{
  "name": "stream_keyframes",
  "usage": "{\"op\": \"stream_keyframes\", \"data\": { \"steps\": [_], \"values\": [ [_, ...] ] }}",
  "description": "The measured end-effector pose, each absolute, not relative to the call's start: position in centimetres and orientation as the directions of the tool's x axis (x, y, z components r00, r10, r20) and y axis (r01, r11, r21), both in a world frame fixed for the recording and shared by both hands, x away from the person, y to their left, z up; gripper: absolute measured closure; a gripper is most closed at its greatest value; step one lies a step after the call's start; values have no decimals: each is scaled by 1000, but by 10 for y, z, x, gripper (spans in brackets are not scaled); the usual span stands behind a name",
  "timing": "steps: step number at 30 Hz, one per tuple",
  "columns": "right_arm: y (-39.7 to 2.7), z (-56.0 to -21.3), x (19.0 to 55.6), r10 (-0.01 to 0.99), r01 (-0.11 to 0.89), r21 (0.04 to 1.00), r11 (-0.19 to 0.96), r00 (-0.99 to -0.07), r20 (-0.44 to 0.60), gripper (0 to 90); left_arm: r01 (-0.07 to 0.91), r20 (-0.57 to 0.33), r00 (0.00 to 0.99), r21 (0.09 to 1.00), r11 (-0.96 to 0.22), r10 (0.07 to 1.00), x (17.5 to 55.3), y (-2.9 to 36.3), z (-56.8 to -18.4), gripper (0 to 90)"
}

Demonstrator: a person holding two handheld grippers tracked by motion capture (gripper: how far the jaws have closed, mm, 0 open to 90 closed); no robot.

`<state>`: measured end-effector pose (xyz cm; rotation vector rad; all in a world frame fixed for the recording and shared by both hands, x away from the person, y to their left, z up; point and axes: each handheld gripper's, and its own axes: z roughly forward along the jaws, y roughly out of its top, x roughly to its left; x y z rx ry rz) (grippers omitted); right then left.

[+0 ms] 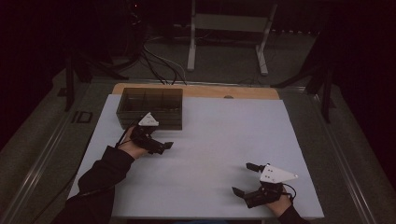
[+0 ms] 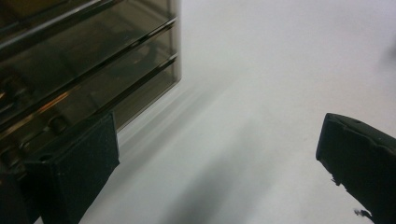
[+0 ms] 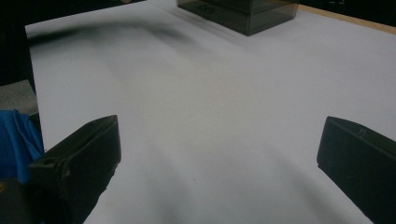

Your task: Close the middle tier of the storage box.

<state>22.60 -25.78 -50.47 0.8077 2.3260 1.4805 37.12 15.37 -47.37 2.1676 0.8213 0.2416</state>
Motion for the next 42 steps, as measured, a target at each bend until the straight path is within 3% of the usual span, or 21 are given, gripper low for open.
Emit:
{"op": "stream_keyframes", "data": {
  "steps": [12, 16, 42],
  "values": [
    [-257, -504, 226, 584, 310, 894, 323, -809, 70, 0, 462, -107, 799, 739, -490, 592, 368, 158, -466, 8],
    [-257, -505, 226, 583, 311, 893, 325, -809, 70, 0, 449, -77, 792, 745, -493, 605, 363, 161, -464, 8],
    [-257, -505, 227, 581, 313, 891, 328, -811, 71, 0, 473, -111, 770, 760, -445, 628, 336, 193, -466, 8]
  ]
}}
